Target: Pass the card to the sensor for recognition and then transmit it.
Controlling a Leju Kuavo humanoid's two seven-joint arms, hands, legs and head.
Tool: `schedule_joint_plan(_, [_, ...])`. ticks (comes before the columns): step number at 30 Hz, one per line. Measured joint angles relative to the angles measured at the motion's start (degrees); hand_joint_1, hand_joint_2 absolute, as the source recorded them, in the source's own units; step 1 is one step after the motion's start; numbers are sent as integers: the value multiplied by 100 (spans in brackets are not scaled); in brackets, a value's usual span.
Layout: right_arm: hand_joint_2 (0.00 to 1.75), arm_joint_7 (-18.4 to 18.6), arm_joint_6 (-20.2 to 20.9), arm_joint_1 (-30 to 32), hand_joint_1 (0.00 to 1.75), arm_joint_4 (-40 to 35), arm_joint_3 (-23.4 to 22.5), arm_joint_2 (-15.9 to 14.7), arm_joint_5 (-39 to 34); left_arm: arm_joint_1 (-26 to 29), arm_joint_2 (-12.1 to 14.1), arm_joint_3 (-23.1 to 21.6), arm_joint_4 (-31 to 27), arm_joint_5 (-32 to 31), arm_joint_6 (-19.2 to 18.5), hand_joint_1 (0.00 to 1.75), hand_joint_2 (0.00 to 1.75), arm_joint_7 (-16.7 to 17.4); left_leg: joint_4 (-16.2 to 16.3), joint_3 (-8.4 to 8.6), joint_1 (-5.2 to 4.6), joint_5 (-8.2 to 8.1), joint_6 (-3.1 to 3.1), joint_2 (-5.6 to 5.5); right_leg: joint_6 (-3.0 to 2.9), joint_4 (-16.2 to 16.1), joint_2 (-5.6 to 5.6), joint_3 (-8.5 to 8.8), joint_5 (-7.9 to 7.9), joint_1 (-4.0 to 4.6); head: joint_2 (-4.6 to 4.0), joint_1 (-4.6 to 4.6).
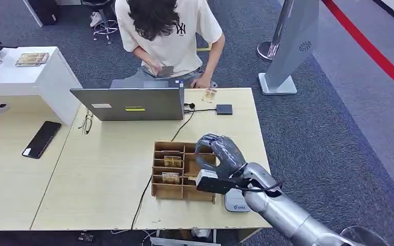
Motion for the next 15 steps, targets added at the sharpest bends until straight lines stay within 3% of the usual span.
schedule_joint_plan(9, [175,114,-199,-13,103,107,72,0,275,0,0,0,0,-22,-11,0,0,2,0,0,0,0,0,0,0,0,0,1,0,0,0,0])
schedule_joint_plan(15, [175,162,-275,-39,89,184,107,0,389,-2,0,0,0,-39,-26,0,0,2,0,0,0,0,0,0,0,0,0,1,0,0,0,0])
